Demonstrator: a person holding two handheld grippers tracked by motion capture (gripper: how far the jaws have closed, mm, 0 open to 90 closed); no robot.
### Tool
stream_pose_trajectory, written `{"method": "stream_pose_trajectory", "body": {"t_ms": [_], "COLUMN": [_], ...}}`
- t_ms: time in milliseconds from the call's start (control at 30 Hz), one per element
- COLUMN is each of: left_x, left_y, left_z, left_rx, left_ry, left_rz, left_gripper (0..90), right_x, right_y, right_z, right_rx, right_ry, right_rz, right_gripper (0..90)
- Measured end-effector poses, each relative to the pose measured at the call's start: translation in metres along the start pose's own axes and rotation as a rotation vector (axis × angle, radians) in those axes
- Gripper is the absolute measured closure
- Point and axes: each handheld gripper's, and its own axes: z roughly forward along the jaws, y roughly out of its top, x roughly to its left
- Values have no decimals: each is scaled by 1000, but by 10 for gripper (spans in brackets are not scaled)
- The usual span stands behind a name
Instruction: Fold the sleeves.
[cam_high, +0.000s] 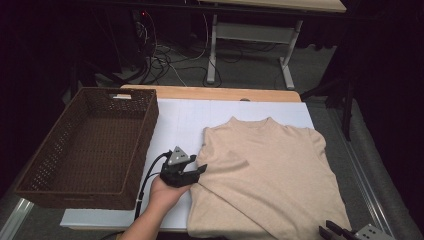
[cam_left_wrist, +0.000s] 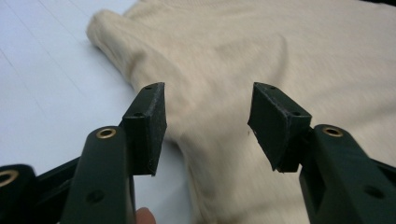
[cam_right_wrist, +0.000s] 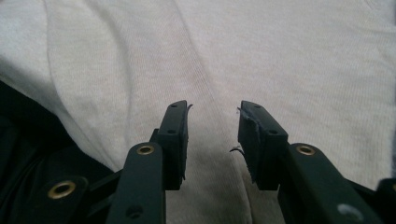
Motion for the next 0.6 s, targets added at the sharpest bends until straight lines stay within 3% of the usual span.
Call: {"method": "stream_pose_trajectory", "body": {"t_ms": [67, 200, 233, 333, 400, 433, 500, 533, 600], "left_x": [7, 22, 26, 32, 38, 39, 45, 48, 52], "left_y": [12, 35, 40, 52, 54, 53, 53, 54, 55], "left_z": [14, 44, 52, 77, 93, 97, 96, 95, 91], "left_rx": [20, 55, 61, 104, 155, 178, 158, 159, 155], "left_ry": [7, 63, 76, 122, 125, 128, 111, 108, 142], "left_rz": [-10, -4, -20, -23, -51, -52, -54, -48, -23], "left_gripper": [389, 387, 387, 387, 388, 419, 762, 791, 795], "right_x": [0, -2, -2, -2, -3, -2, -2, -2, -3], "right_y": [2, 6, 6, 7, 7, 7, 6, 6, 5], "right_z": [3, 10, 11, 12, 13, 13, 14, 15, 14], "right_rx": [-2, -4, -2, -10, -15, -12, -3, -2, -4], "right_ry": [10, 26, 27, 29, 33, 33, 35, 34, 31], "right_rz": [-3, -7, -10, -3, 0, -2, -5, -6, -8], "right_gripper": [606, 579, 582, 585, 586, 586, 588, 589, 591]}}
